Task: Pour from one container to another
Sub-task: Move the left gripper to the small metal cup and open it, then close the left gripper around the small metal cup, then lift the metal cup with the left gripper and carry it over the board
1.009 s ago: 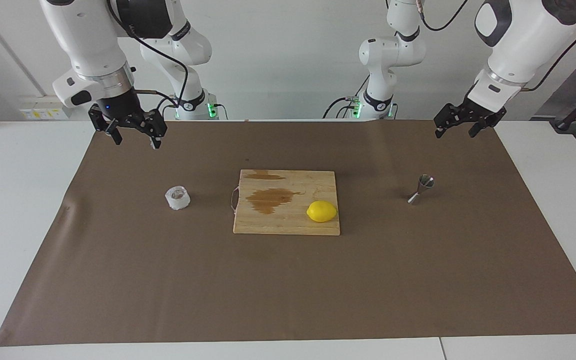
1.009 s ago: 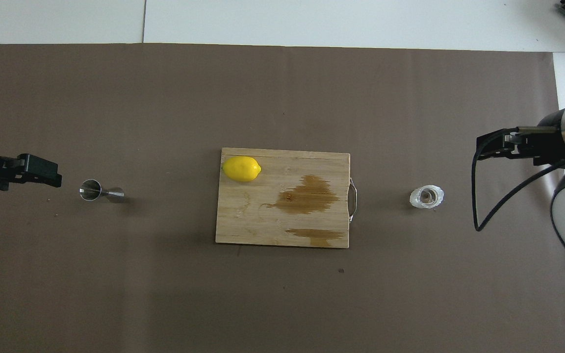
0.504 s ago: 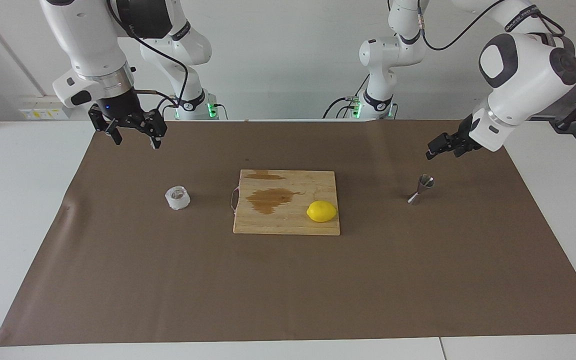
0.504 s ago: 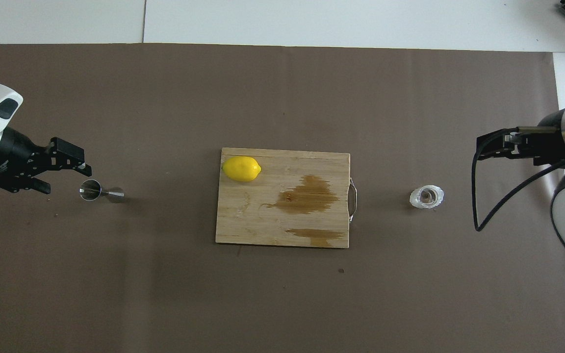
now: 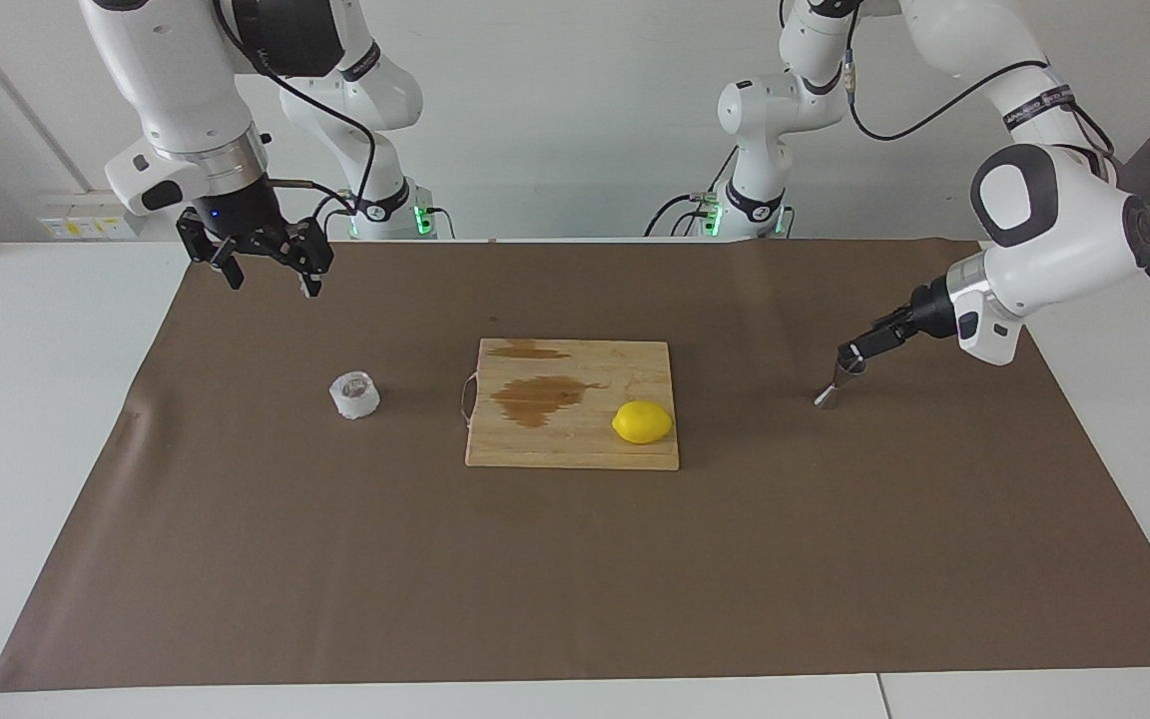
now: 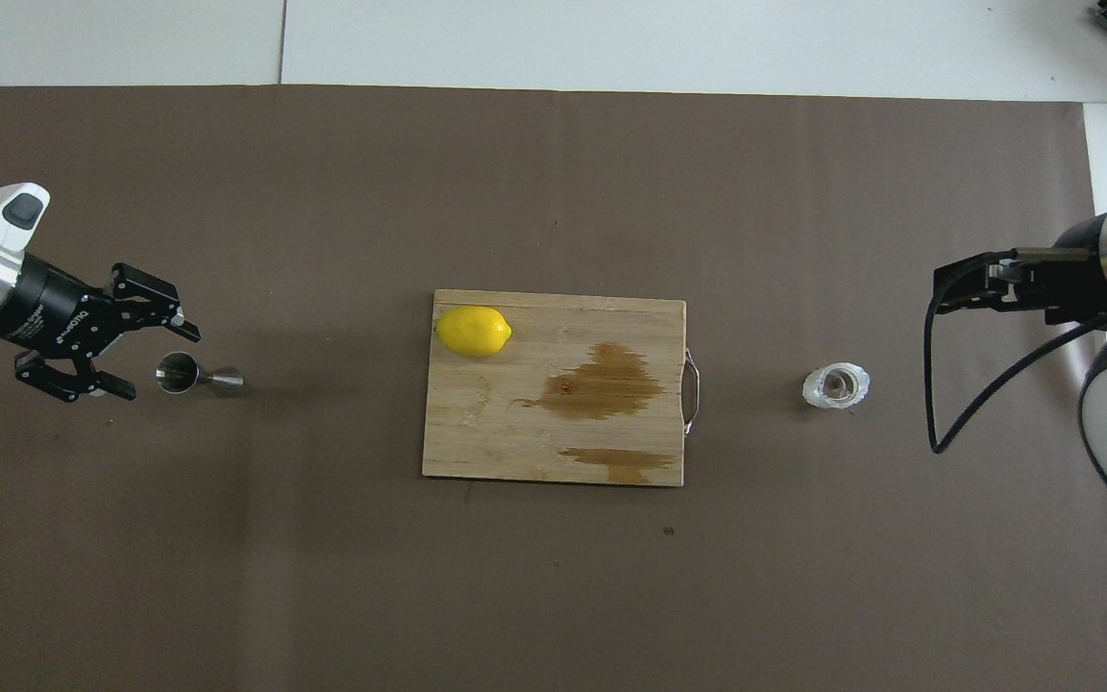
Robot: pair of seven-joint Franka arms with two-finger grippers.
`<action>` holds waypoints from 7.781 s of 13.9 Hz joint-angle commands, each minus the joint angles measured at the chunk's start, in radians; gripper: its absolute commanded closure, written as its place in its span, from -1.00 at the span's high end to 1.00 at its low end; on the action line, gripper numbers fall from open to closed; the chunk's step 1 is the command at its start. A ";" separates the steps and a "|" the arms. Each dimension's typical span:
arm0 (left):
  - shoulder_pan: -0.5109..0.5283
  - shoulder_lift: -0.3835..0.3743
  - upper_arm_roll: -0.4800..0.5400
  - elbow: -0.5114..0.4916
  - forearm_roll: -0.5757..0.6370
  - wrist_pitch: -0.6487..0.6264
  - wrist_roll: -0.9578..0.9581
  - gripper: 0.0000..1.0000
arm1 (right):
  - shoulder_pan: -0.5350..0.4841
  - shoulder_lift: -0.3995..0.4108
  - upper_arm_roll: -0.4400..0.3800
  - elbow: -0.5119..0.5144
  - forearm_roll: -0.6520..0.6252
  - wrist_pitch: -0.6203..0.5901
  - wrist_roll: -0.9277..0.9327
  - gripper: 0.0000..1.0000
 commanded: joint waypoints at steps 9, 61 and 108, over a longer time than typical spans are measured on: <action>0.160 0.170 -0.006 0.068 -0.234 -0.143 -0.187 1.00 | -0.020 -0.020 0.010 -0.021 0.029 -0.005 -0.021 1.00; 0.233 0.148 0.000 -0.133 -0.420 -0.063 -0.317 0.59 | -0.020 -0.020 0.010 -0.021 0.029 -0.005 -0.021 1.00; -0.722 0.016 -0.040 -0.297 -1.438 0.998 -0.565 -1.00 | -0.020 -0.020 0.010 -0.021 0.029 -0.005 -0.021 1.00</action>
